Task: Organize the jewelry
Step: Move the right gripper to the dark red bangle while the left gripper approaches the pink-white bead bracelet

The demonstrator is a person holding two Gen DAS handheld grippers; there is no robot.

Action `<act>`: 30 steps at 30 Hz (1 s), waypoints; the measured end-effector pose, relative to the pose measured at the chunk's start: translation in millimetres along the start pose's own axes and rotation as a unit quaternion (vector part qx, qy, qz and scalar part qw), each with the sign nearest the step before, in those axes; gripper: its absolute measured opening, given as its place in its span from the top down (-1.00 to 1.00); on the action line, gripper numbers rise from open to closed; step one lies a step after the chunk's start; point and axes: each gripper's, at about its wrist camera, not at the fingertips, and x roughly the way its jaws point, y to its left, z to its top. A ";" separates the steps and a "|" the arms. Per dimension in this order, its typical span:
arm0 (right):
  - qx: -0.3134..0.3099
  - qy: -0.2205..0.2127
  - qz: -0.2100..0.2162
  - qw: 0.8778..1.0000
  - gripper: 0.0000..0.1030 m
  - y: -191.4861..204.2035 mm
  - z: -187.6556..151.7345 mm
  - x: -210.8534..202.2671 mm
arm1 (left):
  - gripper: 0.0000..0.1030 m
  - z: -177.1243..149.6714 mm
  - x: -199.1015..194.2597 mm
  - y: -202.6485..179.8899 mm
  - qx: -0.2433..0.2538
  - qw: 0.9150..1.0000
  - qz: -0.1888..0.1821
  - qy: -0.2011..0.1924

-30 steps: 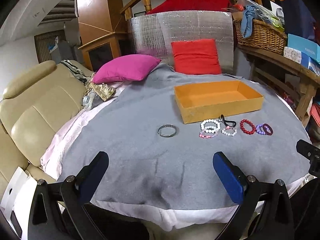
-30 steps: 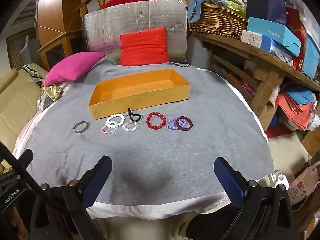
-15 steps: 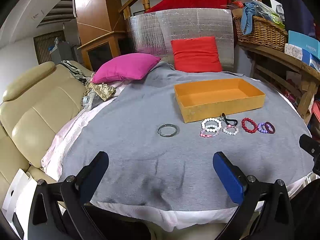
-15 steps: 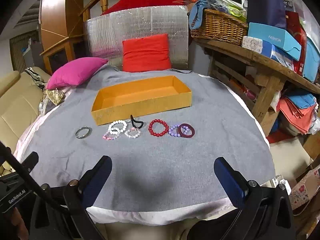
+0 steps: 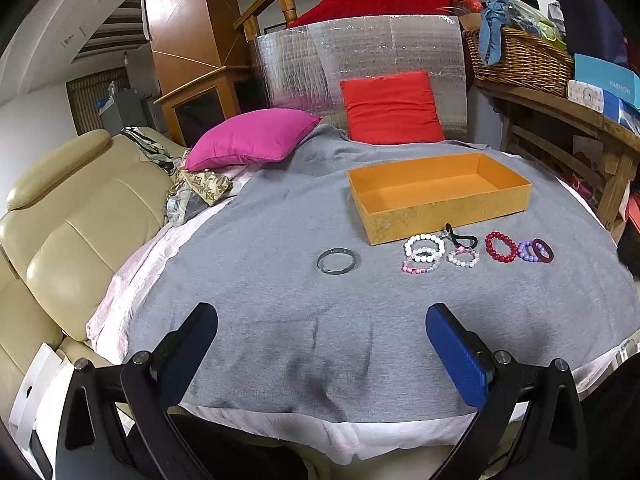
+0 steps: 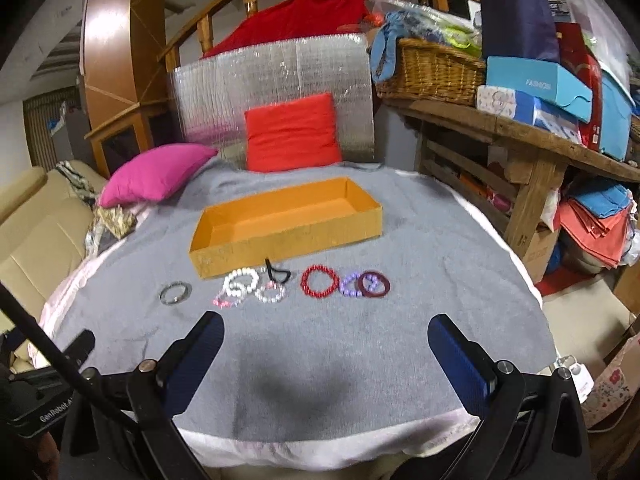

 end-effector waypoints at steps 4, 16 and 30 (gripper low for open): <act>0.022 -0.047 0.003 0.999 -1.00 -6.1 2.3 -8.1 | -1.00 -0.2 3.2 -2.8 0.005 1.000 0.003 0.000; 0.058 -0.037 0.009 0.998 -1.00 -40.3 21.5 25.3 | -1.00 18.4 26.6 -4.8 0.016 1.000 0.011 -0.013; 0.001 0.058 0.038 0.998 -1.00 -43.6 31.0 131.1 | -1.00 52.8 108.5 -38.4 0.034 0.999 -0.031 0.012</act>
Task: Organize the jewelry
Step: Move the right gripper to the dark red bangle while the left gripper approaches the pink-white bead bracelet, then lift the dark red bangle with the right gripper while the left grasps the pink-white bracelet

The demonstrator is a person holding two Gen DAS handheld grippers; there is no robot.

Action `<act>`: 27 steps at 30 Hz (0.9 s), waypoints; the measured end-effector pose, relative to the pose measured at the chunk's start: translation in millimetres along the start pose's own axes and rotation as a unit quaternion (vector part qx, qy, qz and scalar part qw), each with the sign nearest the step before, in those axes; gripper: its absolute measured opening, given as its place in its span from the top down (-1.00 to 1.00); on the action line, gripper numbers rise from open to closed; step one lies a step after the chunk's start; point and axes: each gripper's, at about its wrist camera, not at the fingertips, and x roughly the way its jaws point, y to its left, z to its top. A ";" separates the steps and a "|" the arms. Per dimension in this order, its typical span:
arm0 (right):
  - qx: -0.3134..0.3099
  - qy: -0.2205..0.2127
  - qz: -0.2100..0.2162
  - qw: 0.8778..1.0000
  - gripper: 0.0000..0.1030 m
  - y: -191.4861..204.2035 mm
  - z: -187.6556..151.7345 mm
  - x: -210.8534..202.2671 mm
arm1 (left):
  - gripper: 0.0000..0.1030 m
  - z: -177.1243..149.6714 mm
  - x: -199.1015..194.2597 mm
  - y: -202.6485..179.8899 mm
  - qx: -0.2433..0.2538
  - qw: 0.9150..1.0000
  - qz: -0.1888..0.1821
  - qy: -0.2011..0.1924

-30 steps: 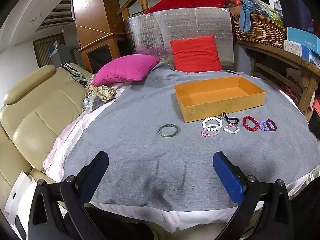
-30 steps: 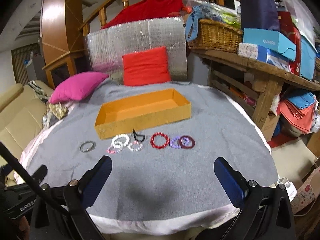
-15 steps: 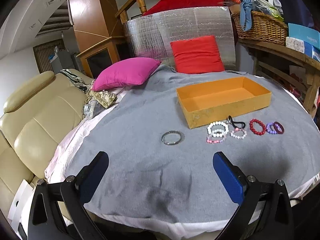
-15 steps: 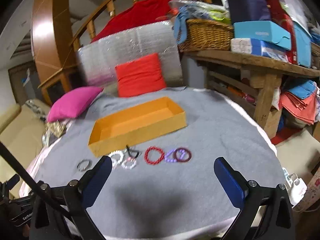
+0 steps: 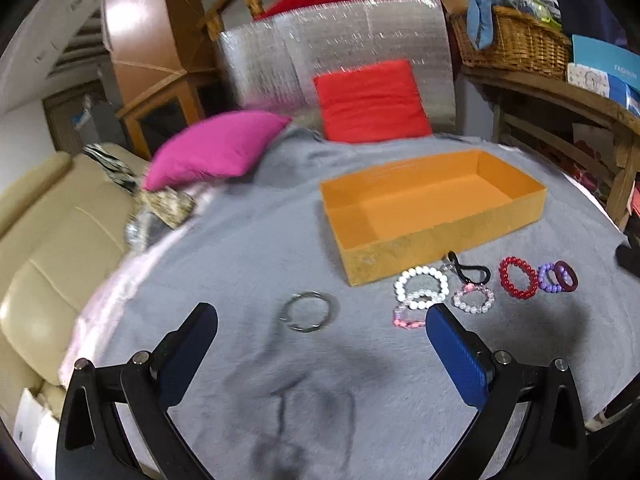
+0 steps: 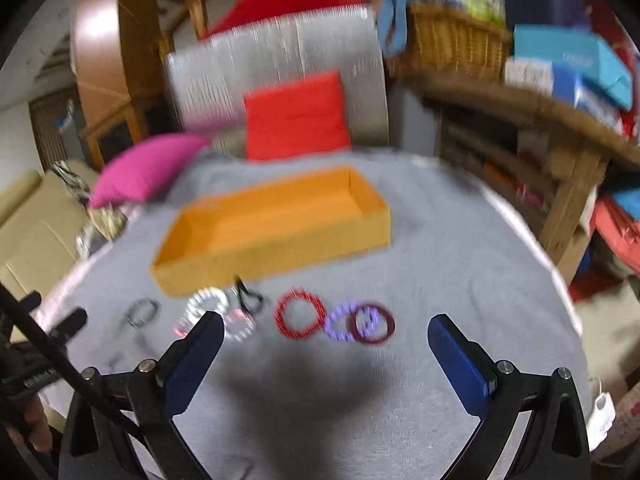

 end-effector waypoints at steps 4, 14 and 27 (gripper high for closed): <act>0.022 0.088 -0.014 0.996 -0.95 -20.7 -10.7 50.3 | -1.00 -6.2 51.4 -2.3 -0.008 0.997 -0.045 0.057; 0.056 0.149 -0.033 0.987 -0.63 -55.5 -10.7 103.9 | -1.00 -17.6 108.1 -15.9 -0.022 0.986 -0.113 0.121; 0.058 0.169 -0.026 0.984 0.49 -49.9 -6.3 123.9 | -0.09 -15.2 139.3 -17.9 -0.029 0.973 -0.165 0.158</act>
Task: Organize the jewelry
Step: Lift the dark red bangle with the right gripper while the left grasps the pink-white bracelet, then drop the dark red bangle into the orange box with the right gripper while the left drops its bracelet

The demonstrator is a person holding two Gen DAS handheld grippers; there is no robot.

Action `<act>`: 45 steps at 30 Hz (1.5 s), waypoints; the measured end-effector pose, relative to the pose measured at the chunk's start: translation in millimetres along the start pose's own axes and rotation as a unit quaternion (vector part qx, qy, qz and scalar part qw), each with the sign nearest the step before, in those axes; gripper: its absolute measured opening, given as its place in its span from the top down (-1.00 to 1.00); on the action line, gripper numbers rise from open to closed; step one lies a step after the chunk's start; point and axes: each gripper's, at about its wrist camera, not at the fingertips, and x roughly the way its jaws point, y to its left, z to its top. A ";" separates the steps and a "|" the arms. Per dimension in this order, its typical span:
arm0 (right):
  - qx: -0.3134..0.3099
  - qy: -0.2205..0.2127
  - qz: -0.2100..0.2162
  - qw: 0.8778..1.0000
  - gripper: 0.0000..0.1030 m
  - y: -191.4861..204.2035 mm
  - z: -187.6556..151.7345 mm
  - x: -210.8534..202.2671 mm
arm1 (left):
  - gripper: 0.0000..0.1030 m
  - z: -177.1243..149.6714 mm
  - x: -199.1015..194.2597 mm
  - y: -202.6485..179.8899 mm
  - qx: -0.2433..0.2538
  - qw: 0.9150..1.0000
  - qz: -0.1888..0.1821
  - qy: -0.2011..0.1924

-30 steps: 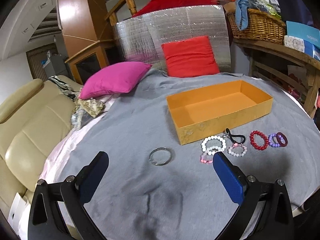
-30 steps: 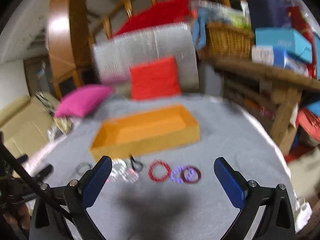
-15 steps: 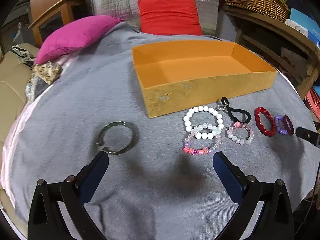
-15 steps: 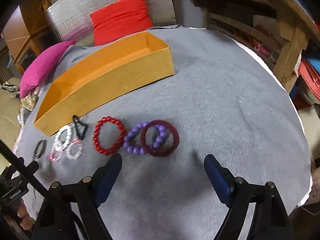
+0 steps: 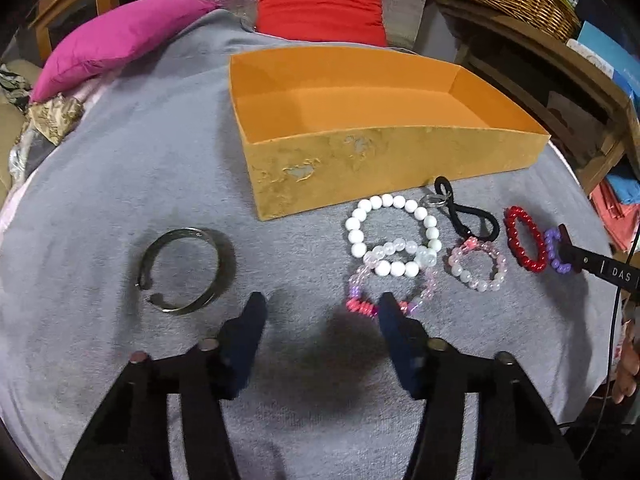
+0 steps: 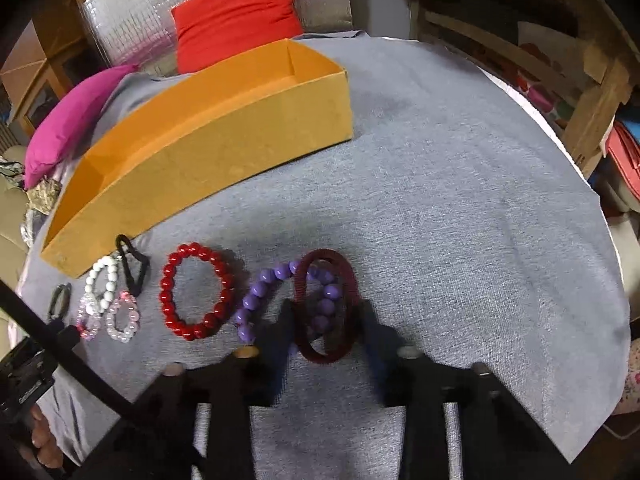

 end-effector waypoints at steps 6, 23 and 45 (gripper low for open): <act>0.018 -0.029 0.010 0.999 0.57 0.4 -2.5 -19.4 | 0.12 10.9 9.8 -6.2 0.012 0.999 -0.030 -0.001; 0.018 -0.125 0.107 0.986 0.57 51.0 17.4 -51.4 | 0.86 32.4 -20.5 -9.8 0.044 0.993 -0.081 -0.077; 0.041 -0.131 0.144 0.980 0.50 99.6 109.0 21.3 | 0.85 139.0 1.6 11.1 -0.018 0.991 0.005 -0.133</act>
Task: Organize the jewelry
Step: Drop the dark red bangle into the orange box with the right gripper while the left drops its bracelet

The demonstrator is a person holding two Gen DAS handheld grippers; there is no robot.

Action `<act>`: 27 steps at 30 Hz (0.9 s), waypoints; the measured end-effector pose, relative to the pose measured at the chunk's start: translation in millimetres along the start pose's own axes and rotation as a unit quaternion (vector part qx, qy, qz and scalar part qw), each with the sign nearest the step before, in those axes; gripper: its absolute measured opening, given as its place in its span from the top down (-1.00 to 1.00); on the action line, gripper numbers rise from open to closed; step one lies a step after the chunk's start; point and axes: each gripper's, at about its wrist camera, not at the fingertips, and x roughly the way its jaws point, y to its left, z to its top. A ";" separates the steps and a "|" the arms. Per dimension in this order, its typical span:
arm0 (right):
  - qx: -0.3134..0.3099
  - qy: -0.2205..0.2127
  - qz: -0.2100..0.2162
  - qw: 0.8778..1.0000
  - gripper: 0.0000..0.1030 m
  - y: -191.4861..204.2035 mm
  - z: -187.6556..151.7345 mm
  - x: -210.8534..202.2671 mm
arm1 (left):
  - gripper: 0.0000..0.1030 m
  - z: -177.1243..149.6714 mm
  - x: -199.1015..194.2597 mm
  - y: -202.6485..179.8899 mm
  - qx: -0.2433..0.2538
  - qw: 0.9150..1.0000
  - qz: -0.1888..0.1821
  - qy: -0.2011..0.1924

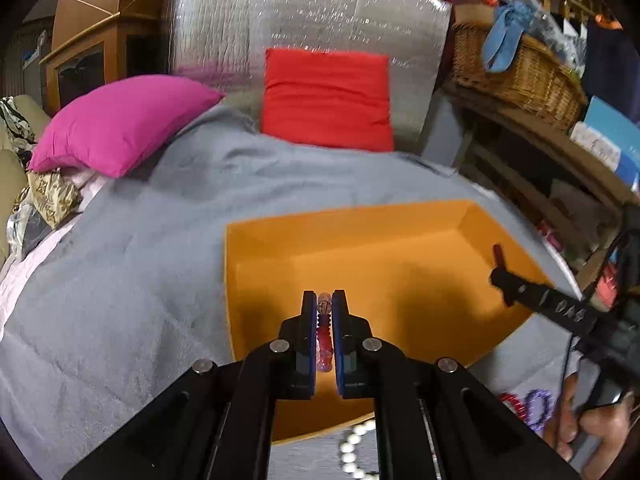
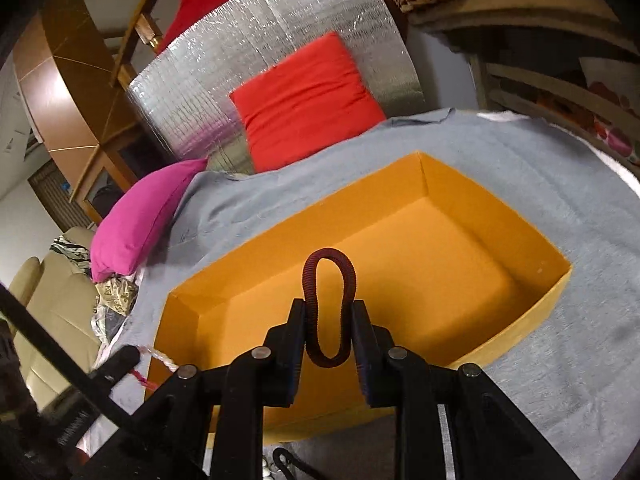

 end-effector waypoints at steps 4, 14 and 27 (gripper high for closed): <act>0.001 0.003 -0.003 1.000 -0.17 2.0 0.0 0.0 | 0.76 -15.3 6.5 3.1 0.013 0.999 0.022 0.022; 0.023 -0.053 -0.035 0.998 -0.36 -21.4 11.9 -35.2 | -0.03 -34.7 -21.9 3.5 0.047 0.998 0.030 -0.001; 0.084 -0.068 -0.103 0.989 -0.36 -99.5 29.8 -32.8 | -0.12 -51.1 -21.3 -19.3 0.099 0.994 0.042 -0.003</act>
